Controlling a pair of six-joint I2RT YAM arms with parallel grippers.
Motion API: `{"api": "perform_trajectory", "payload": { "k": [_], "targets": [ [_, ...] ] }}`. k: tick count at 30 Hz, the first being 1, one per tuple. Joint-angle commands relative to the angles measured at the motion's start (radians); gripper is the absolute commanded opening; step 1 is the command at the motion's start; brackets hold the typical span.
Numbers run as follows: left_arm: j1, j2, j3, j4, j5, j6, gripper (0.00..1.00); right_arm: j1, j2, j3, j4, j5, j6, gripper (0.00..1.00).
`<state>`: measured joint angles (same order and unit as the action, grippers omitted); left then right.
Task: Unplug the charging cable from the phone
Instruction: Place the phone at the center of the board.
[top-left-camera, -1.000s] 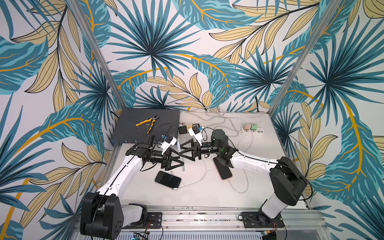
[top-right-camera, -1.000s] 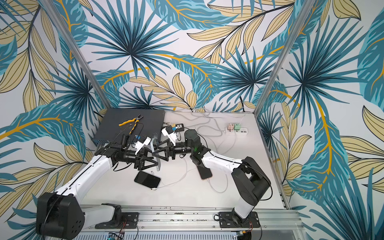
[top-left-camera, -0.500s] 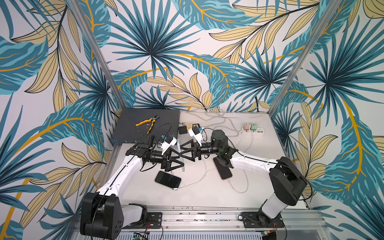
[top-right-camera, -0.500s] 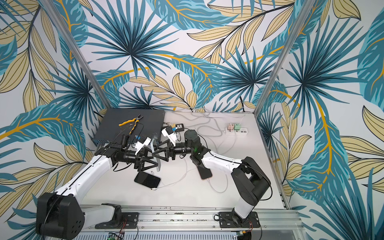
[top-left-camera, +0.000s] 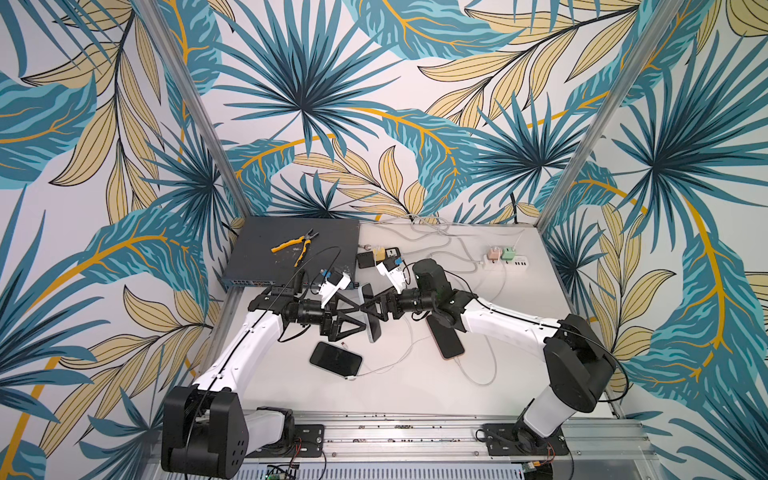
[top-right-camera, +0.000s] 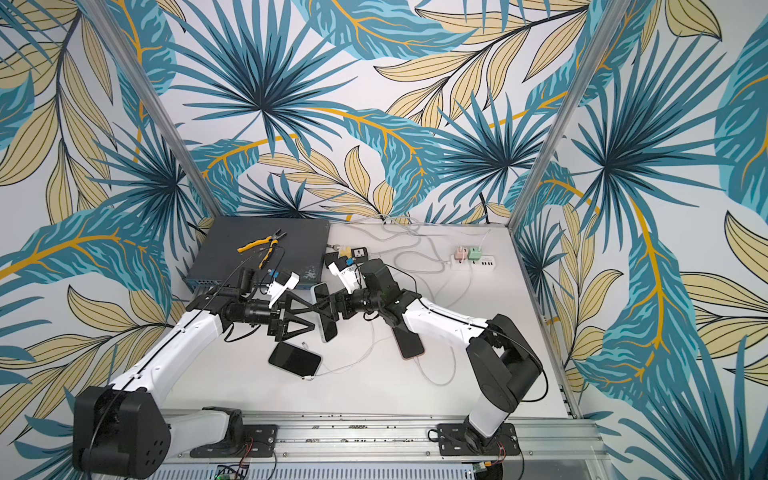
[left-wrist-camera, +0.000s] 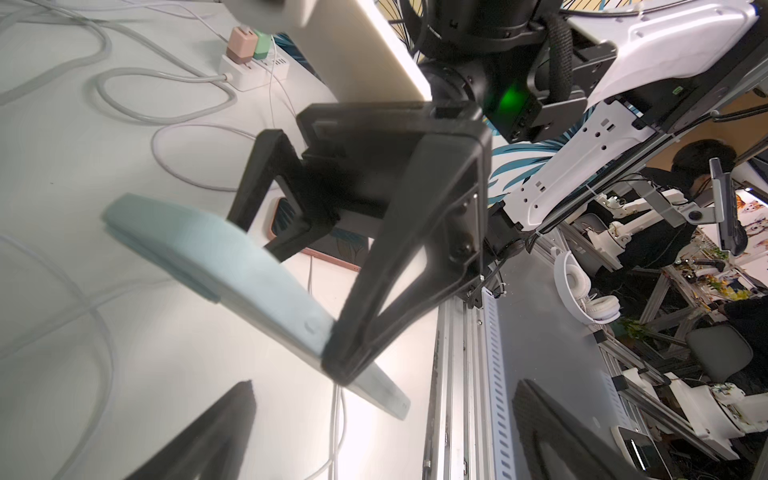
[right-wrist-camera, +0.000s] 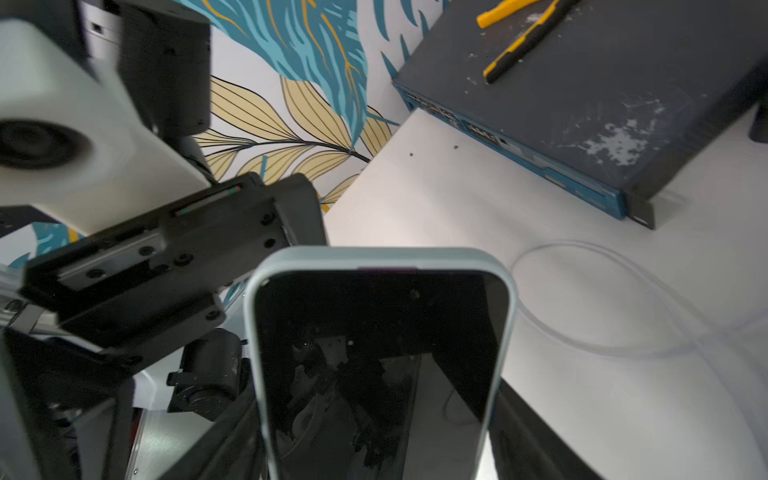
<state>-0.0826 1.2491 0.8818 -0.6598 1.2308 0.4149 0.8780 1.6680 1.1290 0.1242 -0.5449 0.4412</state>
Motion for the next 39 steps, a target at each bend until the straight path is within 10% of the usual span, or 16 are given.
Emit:
{"api": "perform_trajectory", "payload": {
  "k": [1, 13, 39],
  "targets": [
    [0.018, -0.026, 0.019, 0.028, -0.007, -0.008, 1.00, 0.009, 0.024, 0.076, -0.194, 0.134, -0.040, 0.50],
    [0.029, -0.031, 0.017, 0.037, -0.009, -0.016, 1.00, 0.077, 0.225, 0.302, -0.626, 0.461, -0.132, 0.50],
    [0.033, -0.028, 0.017, 0.036, -0.001, -0.012, 1.00, 0.118, 0.417, 0.407, -0.785, 0.612, -0.168, 0.63]
  ]
}}
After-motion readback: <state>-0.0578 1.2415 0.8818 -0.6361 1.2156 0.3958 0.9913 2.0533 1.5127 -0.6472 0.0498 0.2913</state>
